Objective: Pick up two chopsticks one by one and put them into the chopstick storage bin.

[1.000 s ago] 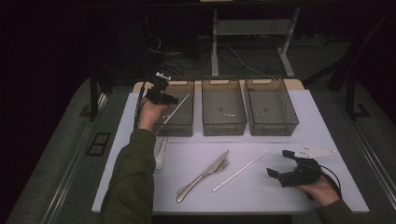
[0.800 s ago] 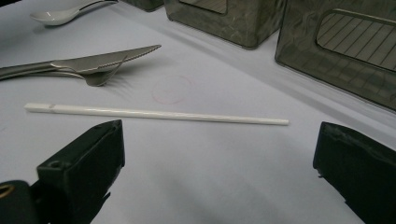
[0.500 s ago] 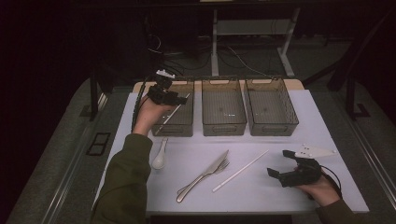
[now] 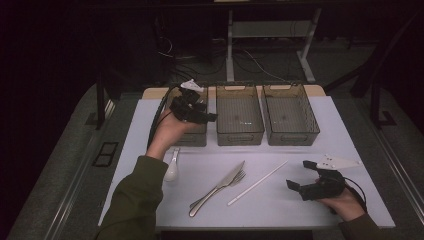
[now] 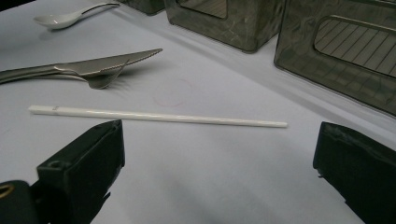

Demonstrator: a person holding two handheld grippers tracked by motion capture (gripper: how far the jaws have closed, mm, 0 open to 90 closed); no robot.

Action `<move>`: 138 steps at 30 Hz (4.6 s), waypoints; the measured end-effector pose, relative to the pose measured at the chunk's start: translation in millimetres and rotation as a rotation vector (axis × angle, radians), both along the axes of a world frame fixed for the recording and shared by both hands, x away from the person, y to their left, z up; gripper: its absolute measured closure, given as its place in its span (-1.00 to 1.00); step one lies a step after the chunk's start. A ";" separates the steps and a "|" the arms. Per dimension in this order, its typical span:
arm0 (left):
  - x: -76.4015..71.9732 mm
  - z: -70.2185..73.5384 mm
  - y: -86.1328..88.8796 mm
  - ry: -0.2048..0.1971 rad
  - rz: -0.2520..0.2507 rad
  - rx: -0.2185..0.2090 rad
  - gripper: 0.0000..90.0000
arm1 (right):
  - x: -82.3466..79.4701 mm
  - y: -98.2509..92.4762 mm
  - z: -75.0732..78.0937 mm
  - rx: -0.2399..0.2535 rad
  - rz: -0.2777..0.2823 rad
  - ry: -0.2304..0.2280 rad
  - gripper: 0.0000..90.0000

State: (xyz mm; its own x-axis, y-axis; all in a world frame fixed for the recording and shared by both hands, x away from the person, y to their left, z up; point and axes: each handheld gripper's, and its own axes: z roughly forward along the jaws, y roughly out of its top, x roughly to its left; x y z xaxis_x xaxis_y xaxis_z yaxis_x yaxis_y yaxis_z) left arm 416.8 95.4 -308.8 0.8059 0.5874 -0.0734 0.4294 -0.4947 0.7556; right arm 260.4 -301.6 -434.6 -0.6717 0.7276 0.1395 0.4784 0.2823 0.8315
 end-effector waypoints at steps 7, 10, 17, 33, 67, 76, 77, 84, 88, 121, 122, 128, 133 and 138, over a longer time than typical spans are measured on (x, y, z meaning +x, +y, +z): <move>-20.2 -3.6 -18.1 -0.007 -0.070 -0.006 -0.22 | -0.1 -0.3 0.4 0.002 -0.005 0.000 -0.96; -27.3 -8.3 -25.2 -0.004 -0.092 -0.017 -0.22 | -0.1 -0.2 0.3 -0.001 -0.002 0.000 -0.96; -45.3 -19.1 -43.6 0.006 -0.138 -0.047 -0.20 | -0.2 -0.8 0.7 0.002 -0.007 0.001 -0.96; -76.8 -49.4 -86.0 0.100 -0.226 0.011 0.27 | -1.1 0.2 1.9 0.005 -0.006 0.015 -0.96; -108.4 -125.2 -127.1 0.166 -0.241 0.099 0.74 | 0.6 -1.7 1.1 -0.002 -0.006 0.001 -0.96; -113.4 -132.7 -124.1 0.157 -0.237 0.116 0.76 | 0.5 -2.0 1.3 0.000 -0.008 0.002 -0.96; -113.9 -133.1 -123.9 0.154 -0.235 0.113 0.78 | 0.5 -2.1 1.5 0.000 -0.009 0.002 -0.96; -114.0 -134.6 -122.8 0.153 -0.227 0.098 0.82 | 1.1 -1.8 1.2 -0.003 -0.008 -0.004 -0.96; -114.5 -133.9 -123.1 0.151 -0.221 0.109 0.84 | 0.9 -1.1 1.3 -0.002 -0.009 -0.003 -0.96; -104.2 -99.1 -101.1 0.152 -0.192 -0.064 0.86 | 0.4 -3.3 2.7 0.005 -0.018 -0.004 -0.96; -103.7 -97.8 -99.9 0.155 -0.188 -0.078 0.86 | 0.5 -3.2 2.6 0.005 -0.017 -0.005 -0.96; -101.6 -88.9 -93.2 0.147 -0.182 -0.114 0.86 | 0.9 -3.5 2.5 0.004 -0.015 -0.004 -0.96; -100.3 -83.8 -88.1 0.147 -0.176 -0.143 0.87 | 1.1 -3.8 2.4 0.000 -0.010 -0.004 -0.96; -100.1 -74.8 -82.7 0.145 -0.177 -0.178 0.87 | 1.0 -3.5 2.5 0.004 -0.017 -0.003 -0.96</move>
State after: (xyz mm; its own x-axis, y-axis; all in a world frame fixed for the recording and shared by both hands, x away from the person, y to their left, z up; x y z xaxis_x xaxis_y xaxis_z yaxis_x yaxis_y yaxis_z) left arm 316.7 12.6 -383.6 0.8682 0.4064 -0.2848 0.4583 -0.4365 0.7743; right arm 261.4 -305.0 -432.1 -0.6595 0.7385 0.1405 0.4809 0.2707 0.8339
